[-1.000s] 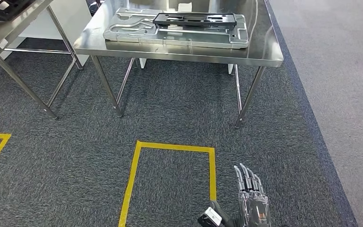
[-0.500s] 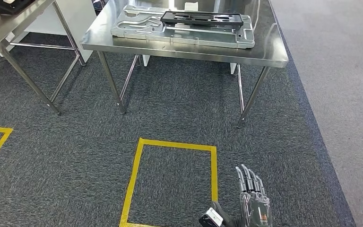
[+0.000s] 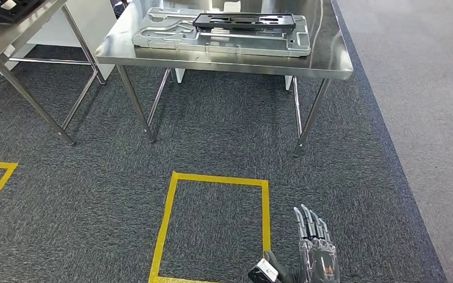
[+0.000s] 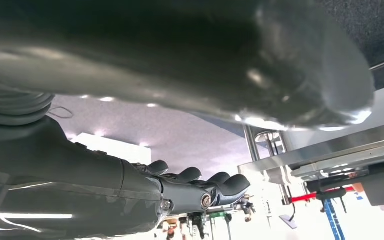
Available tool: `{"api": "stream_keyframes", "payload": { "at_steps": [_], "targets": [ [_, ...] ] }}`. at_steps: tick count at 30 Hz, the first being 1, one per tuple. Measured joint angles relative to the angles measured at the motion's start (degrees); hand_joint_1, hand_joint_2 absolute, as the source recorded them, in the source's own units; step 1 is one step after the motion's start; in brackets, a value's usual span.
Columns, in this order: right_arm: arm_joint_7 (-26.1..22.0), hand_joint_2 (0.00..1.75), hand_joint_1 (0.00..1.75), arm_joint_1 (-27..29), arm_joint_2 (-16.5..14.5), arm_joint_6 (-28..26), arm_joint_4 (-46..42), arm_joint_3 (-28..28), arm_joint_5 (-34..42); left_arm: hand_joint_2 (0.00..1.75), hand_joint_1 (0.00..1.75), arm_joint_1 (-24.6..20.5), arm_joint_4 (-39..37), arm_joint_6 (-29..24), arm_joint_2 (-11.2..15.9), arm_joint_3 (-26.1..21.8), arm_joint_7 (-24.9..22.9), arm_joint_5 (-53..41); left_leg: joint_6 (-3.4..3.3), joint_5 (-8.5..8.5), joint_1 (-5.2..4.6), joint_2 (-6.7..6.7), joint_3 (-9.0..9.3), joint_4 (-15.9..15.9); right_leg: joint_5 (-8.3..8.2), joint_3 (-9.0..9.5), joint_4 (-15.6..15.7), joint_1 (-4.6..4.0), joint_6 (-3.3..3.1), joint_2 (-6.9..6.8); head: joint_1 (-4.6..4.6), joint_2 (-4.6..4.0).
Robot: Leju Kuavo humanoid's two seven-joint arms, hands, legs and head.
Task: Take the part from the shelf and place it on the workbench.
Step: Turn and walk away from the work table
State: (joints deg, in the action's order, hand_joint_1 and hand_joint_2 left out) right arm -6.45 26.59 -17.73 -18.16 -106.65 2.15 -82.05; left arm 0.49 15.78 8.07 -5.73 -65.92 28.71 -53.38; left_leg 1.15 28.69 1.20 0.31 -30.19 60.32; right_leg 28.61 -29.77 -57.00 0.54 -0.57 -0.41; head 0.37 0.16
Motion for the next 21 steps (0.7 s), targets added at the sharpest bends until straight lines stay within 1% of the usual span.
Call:
{"api": "stream_keyframes", "payload": {
  "at_steps": [1,2,4,5,6,7,8,9,10,11,12,13,14,15,16,17,18,19,20,21],
  "targets": [
    [0.0,0.0,0.0,0.0,0.0,0.0,0.0,0.0,0.0,0.0,0.0,0.0,0.0,0.0,0.0,0.0,0.0,0.0,-0.3,-0.06,-0.1,-0.04,0.69,-1.6,0.12,-0.13,-0.3,-0.08,0.33,0.03,-0.01,0.0],
    [0.0,0.0,0.0,0.0,0.0,0.0,0.0,0.0,0.0,0.0,0.0,0.0,0.0,0.0,0.0,0.0,0.0,0.0,-0.66,0.26,-0.25,-0.09,0.74,-1.9,0.15,-0.24,-0.4,-0.16,0.67,0.05,0.04,0.0],
    [0.0,0.0,0.0,0.0,0.0,0.0,0.0,0.0,0.0,0.0,0.0,0.0,0.0,0.0,0.0,0.0,0.0,0.0,-1.5,0.24,-0.16,-0.09,0.44,-2.3,0.29,-0.27,-0.6,-0.18,1.38,0.06,0.13,0.0],
    [0.0,0.0,0.0,0.0,0.0,0.0,0.0,0.0,0.0,0.0,0.0,0.0,0.0,0.0,0.0,0.0,0.0,0.0,-1.93,0.07,-0.09,-0.05,0.4,-2.5,0.89,-0.53,-1.2,-0.11,1.7,0.09,0.22,0.0],
    [0.0,0.0,0.0,0.0,0.0,0.0,0.0,0.0,0.0,0.0,0.0,0.0,0.0,0.0,-0.1,0.0,0.0,0.0,-2.35,-0.14,0.0,0.02,0.35,-2.7,2.22,-1.26,-2.9,-0.05,1.99,0.13,0.25,0.0],
    [0.0,0.0,0.0,0.0,0.0,0.0,0.0,0.0,0.0,0.0,0.0,-0.1,0.0,0.0,-0.1,0.0,0.0,0.0,-2.65,-0.3,-0.02,0.09,0.26,-2.7,4.15,-2.55,-5.8,0.06,2.2,0.18,0.28,0.0],
    [0.0,0.0,0.0,0.0,0.0,0.0,0.0,0.0,0.0,0.0,0.0,-0.1,0.0,0.0,-0.1,0.0,0.0,0.0,-2.87,-0.4,-0.09,0.14,0.09,-2.7,6.3,-4.26,-9.5,0.12,2.37,0.2,0.31,0.0],
    [0.0,0.0,0.0,0.0,0.0,0.0,0.0,-0.1,0.0,0.0,0.0,-0.1,0.0,0.0,0.0,0.0,0.0,0.0,-2.98,-0.46,-0.17,0.18,-0.05,-2.7,7.99,-6.02,-13.2,0.16,2.5,0.2,0.31,-0.01],
    [0.0,0.0,0.0,0.0,0.0,0.0,0.0,-0.1,0.0,0.0,0.0,0.0,0.0,0.0,0.0,0.0,0.0,0.0,-3.02,-0.5,-0.24,0.2,-0.13,-2.7,8.63,-7.24,-15.8,0.19,2.56,0.2,0.3,-0.01],
    [0.0,0.0,0.0,0.0,0.0,0.0,0.0,-0.1,0.0,0.0,0.0,0.0,0.0,0.0,0.0,0.0,0.0,0.0,-3.03,-0.5,-0.3,0.18,-0.13,-2.6,7.92,-7.5,-16.3,0.2,2.52,0.2,0.3,-0.01],
    [0.0,0.0,0.0,0.0,0.0,0.0,0.0,-0.1,0.0,0.0,0.0,0.0,0.0,0.0,0.0,0.0,0.0,0.0,-2.99,-0.48,-0.36,0.13,-0.03,-2.6,6.18,-6.72,-14.7,0.19,2.36,0.2,0.31,-0.01],
    [0.0,0.0,0.0,0.0,0.0,0.0,0.0,-0.2,0.0,0.0,0.0,0.0,0.0,0.0,0.0,0.0,0.0,0.0,-2.92,-0.43,-0.43,0.05,0.14,-2.6,3.85,-5.1,-11.4,0.13,2.06,0.22,0.32,-0.01],
    [0.0,0.0,0.0,0.0,0.0,0.0,0.0,-0.2,0.0,0.0,0.0,-0.1,0.0,0.0,-0.1,0.0,0.0,0.0,-2.82,-0.36,-0.51,-0.02,0.24,-2.6,1.93,-3.12,-7.3,-0.01,1.61,0.24,0.3,-0.01],
    [0.0,0.0,0.0,0.0,0.0,0.0,0.0,-0.2,0.0,0.0,0.0,-0.1,0.0,0.0,-0.1,0.0,0.0,0.0,-2.61,-0.3,-0.59,-0.09,0.25,-2.6,0.67,-1.56,-4.0,-0.19,1.24,0.24,0.29,0.0],
    [0.0,0.0,0.0,0.0,0.0,0.0,0.0,-0.2,0.0,0.0,0.0,-0.1,0.0,0.0,-0.2,0.0,0.0,0.0,-2.34,-0.27,-0.63,-0.12,0.25,-2.6,0.15,-0.6,-1.8,-0.38,0.9,0.24,0.29,0.0],
    [0.0,0.0,0.0,0.0,0.0,0.0,0.0,-0.2,0.0,0.0,0.0,-0.1,0.0,0.0,-0.3,0.0,0.0,0.0,-2.02,-0.27,-0.63,-0.12,0.19,-2.6,0.22,-0.24,-0.8,-0.55,0.65,0.24,0.27,0.0],
    [0.0,0.0,0.0,0.1,0.0,0.0,0.0,-0.2,0.0,0.0,0.0,-0.1,0.0,0.0,-0.3,0.0,0.0,0.0,-1.64,-0.32,-0.6,-0.1,0.2,-2.7,0.19,-0.29,-0.5,-0.63,0.5,0.25,0.28,0.0],
    [0.0,0.0,0.0,0.1,0.0,0.0,0.0,-0.2,0.0,0.0,0.0,-0.1,0.0,0.0,-0.3,0.0,0.0,0.0,-1.29,-0.24,-0.57,-0.06,0.23,-2.7,0.08,-0.23,0.0,-0.46,0.21,0.28,0.27,0.0],
    [0.0,0.0,0.0,0.1,0.0,0.0,-0.1,-0.2,0.0,0.0,0.0,-0.1,0.0,0.0,-0.2,0.0,0.0,0.0,-0.99,0.2,-0.55,-0.05,0.04,-2.2,-0.09,-0.12,0.4,-0.3,-0.11,0.28,0.23,0.0],
    [0.0,0.0,0.0,0.1,0.0,0.0,-0.1,-0.2,0.0,0.0,0.0,-0.1,0.0,0.0,-0.2,0.0,0.0,0.0,-0.75,1.18,-0.54,-0.07,-0.5,-0.9,-0.32,0.01,0.8,-0.12,-0.43,0.24,0.16,0.01]
  ]
}}
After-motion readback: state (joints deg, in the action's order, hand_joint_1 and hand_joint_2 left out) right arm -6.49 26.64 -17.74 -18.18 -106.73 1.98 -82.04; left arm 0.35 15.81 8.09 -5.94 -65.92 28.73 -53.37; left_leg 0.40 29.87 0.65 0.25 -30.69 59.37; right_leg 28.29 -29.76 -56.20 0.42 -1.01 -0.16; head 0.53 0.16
